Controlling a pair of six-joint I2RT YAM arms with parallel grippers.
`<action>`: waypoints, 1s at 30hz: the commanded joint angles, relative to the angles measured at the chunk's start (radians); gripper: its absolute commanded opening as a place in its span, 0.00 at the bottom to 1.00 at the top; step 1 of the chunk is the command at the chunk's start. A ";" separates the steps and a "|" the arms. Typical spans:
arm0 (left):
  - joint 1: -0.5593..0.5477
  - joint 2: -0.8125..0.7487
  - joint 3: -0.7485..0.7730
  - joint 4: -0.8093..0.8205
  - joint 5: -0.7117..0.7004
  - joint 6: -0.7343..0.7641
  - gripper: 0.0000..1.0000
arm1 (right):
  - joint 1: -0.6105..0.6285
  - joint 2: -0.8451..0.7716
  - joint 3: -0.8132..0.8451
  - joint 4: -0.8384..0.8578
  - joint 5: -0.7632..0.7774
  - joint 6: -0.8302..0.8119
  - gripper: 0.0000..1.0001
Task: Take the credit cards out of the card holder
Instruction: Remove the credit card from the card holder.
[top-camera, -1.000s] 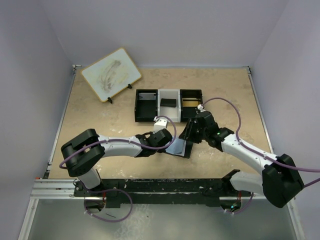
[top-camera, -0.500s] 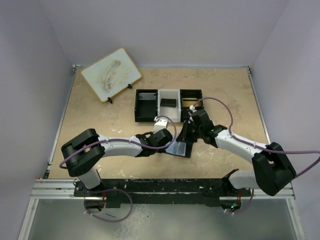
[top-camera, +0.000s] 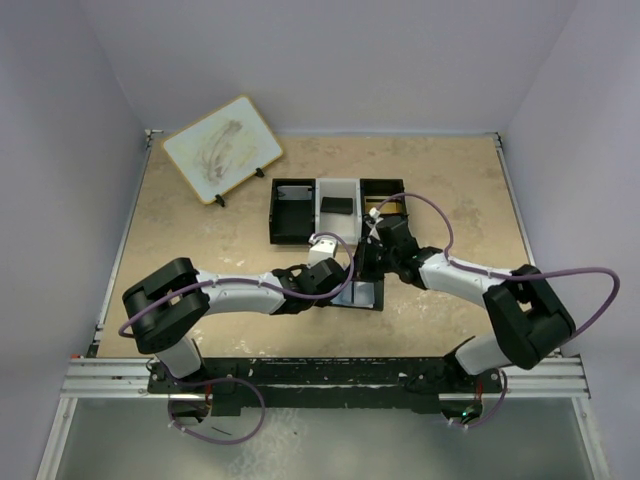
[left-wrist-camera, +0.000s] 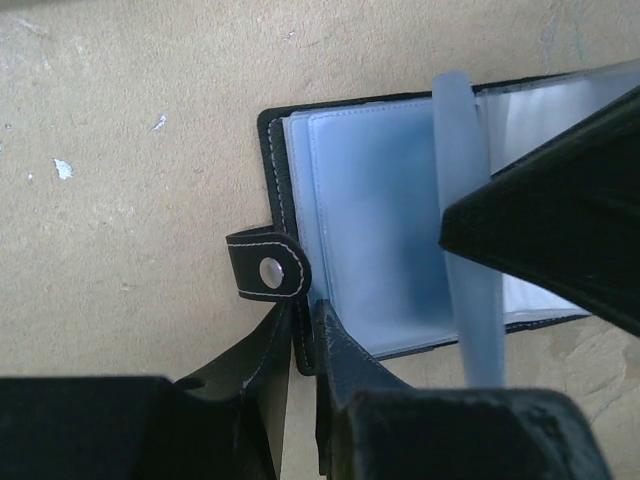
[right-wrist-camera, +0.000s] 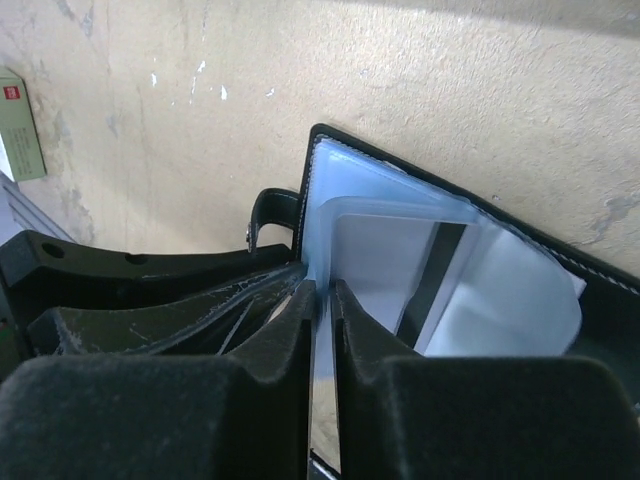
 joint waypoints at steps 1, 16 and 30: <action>-0.016 0.024 0.014 -0.009 0.059 -0.011 0.10 | 0.008 0.011 0.003 0.031 -0.041 0.002 0.16; -0.016 0.002 0.002 -0.027 0.021 -0.029 0.09 | 0.007 -0.090 0.035 -0.154 0.084 -0.103 0.50; -0.015 -0.206 -0.029 -0.119 -0.113 -0.080 0.16 | 0.006 -0.103 0.026 -0.036 -0.048 -0.079 0.53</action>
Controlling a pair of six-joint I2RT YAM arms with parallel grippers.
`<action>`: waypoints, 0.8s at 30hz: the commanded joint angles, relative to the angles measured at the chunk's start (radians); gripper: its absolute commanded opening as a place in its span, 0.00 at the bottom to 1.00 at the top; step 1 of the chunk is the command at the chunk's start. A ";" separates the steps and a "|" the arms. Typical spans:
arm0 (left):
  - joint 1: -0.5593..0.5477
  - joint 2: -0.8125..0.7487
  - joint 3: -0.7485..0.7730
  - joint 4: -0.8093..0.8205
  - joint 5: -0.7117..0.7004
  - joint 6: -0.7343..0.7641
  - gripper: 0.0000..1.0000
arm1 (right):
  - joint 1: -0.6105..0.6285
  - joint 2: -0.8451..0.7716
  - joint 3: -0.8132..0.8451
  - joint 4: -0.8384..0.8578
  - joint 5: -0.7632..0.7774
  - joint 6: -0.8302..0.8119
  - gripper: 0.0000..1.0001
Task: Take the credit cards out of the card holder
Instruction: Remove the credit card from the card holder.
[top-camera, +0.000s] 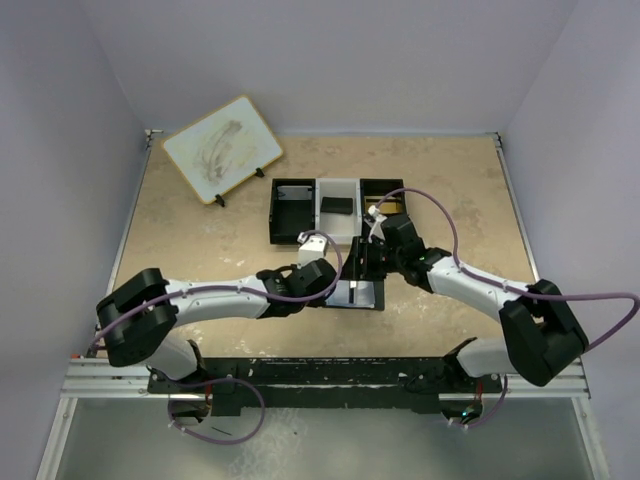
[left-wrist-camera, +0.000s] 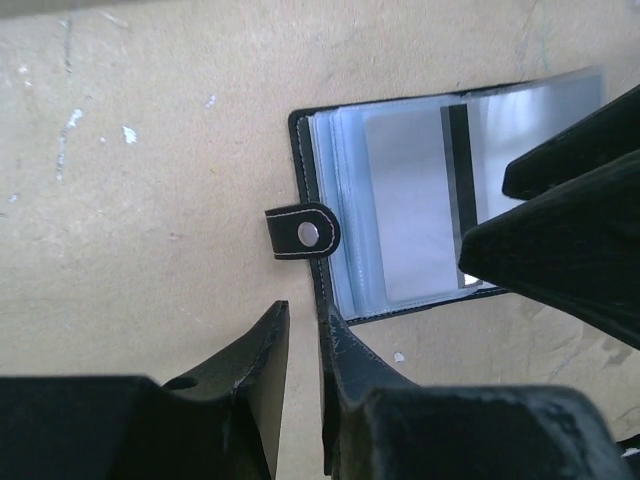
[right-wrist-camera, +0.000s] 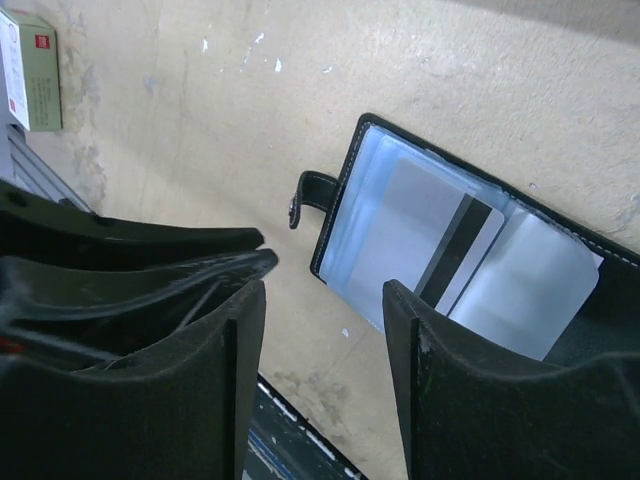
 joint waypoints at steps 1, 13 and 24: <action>-0.002 -0.091 -0.004 -0.033 -0.076 -0.037 0.16 | 0.003 -0.004 0.025 -0.009 0.041 0.019 0.51; -0.002 -0.130 0.000 0.089 -0.025 -0.032 0.30 | -0.085 -0.031 -0.092 0.054 0.067 0.061 0.39; -0.003 -0.030 0.058 0.125 0.035 -0.016 0.34 | -0.092 -0.004 -0.150 0.114 0.038 0.069 0.35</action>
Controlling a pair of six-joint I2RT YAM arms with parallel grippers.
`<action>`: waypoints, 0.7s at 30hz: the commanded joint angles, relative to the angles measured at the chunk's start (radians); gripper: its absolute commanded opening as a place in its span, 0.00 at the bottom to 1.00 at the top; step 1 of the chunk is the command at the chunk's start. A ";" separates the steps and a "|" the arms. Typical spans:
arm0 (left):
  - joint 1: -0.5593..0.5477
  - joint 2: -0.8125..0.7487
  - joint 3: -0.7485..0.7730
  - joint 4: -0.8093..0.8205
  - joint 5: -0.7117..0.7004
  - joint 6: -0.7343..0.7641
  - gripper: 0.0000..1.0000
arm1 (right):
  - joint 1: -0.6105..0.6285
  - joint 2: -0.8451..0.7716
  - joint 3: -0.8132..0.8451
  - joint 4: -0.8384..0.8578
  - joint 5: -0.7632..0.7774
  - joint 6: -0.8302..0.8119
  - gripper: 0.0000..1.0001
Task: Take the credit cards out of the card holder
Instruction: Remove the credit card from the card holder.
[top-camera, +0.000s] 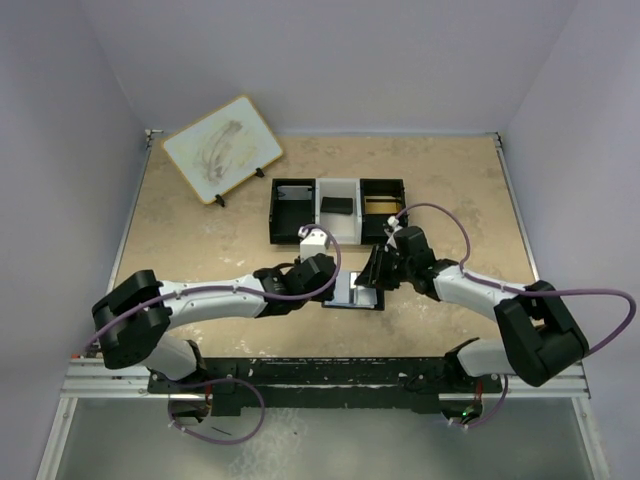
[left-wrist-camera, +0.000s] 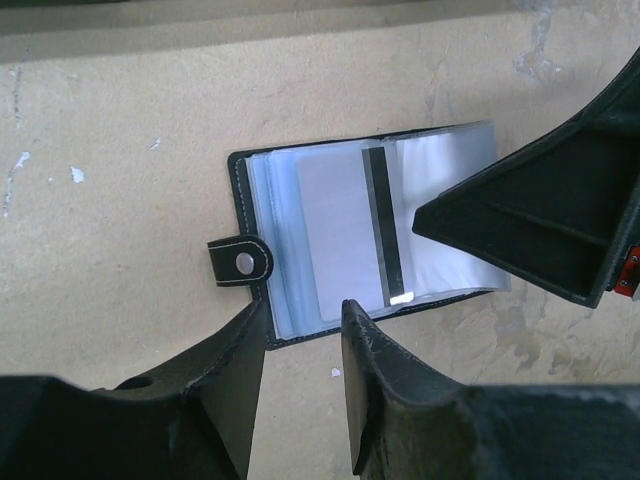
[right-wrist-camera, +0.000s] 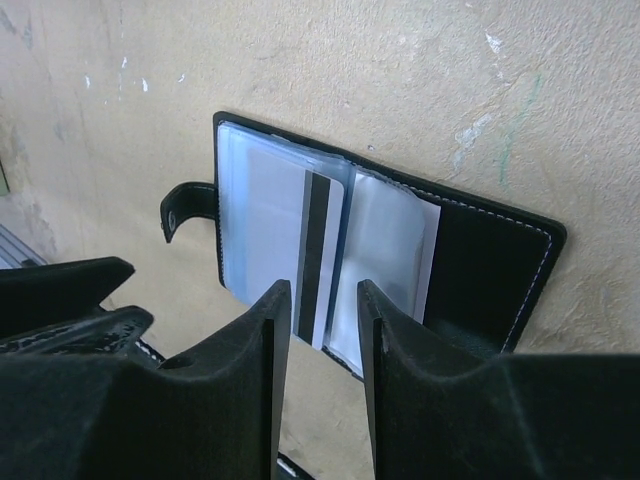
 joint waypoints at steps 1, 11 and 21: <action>-0.003 0.038 0.051 0.067 0.038 0.007 0.35 | -0.004 -0.004 -0.018 0.057 -0.024 0.010 0.34; -0.003 0.177 0.104 0.076 0.039 0.010 0.34 | -0.004 0.053 -0.065 0.197 -0.075 0.053 0.32; -0.003 0.246 0.072 0.046 0.002 -0.030 0.24 | -0.010 0.090 -0.115 0.291 -0.096 0.111 0.23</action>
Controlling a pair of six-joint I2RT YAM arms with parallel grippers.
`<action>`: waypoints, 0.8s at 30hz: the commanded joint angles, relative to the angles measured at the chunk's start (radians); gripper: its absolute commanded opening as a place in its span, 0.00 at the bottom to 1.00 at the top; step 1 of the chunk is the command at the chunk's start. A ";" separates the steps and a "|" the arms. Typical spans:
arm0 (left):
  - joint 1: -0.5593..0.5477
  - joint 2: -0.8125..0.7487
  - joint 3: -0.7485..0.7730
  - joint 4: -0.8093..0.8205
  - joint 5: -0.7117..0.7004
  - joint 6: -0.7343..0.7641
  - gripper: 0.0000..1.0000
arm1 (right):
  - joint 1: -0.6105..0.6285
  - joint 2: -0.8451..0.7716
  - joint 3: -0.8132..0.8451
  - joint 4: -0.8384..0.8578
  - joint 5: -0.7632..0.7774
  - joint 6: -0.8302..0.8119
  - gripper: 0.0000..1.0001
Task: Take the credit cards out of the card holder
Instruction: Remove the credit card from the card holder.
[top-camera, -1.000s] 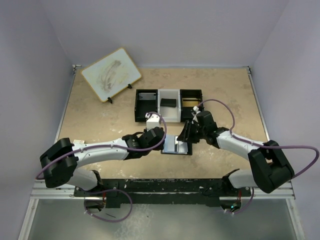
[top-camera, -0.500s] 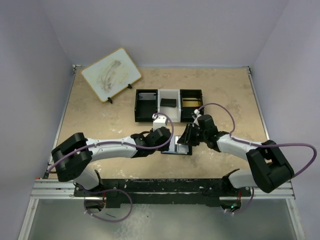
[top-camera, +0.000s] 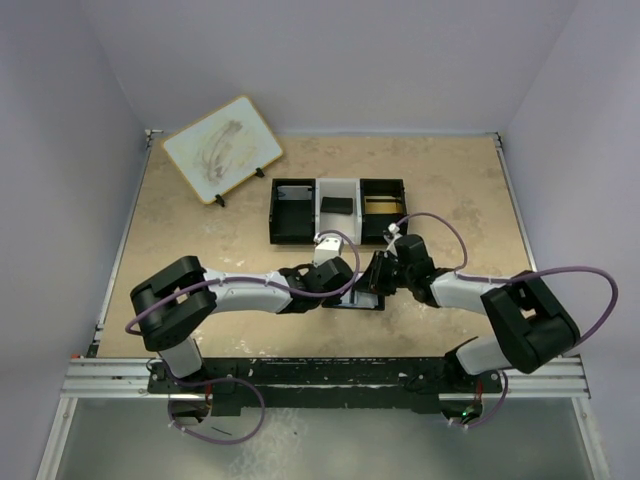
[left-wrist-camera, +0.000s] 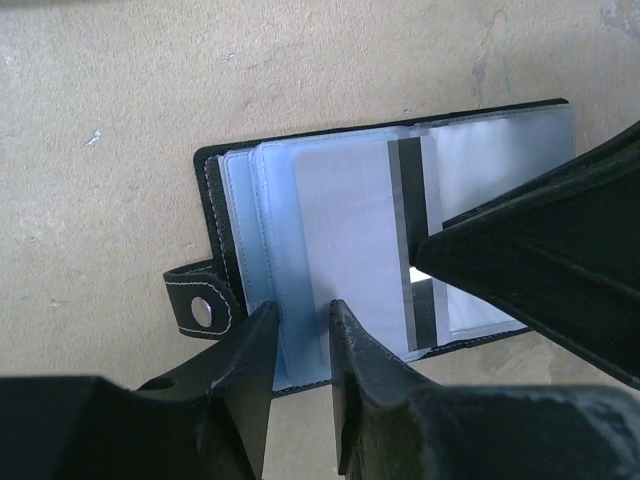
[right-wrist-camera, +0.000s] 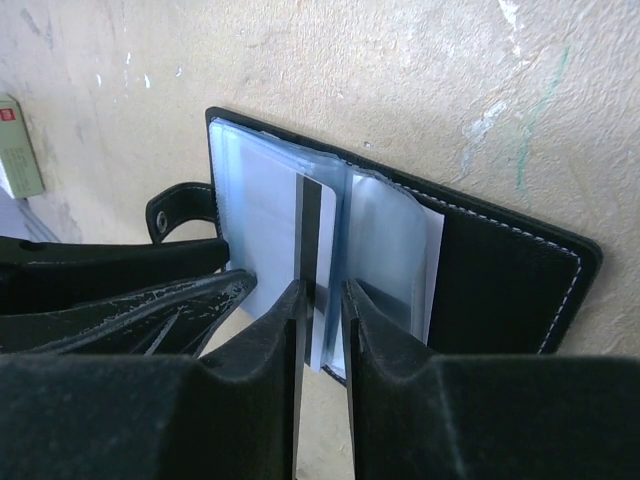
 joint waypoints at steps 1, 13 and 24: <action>-0.002 0.010 -0.007 -0.001 -0.029 -0.033 0.23 | -0.009 0.023 -0.032 0.104 -0.052 0.051 0.23; -0.003 -0.007 -0.026 -0.045 -0.062 -0.043 0.16 | -0.036 -0.001 -0.058 0.082 -0.013 0.074 0.00; -0.002 -0.022 -0.034 -0.052 -0.077 -0.044 0.15 | -0.090 -0.064 -0.093 0.002 -0.001 0.022 0.00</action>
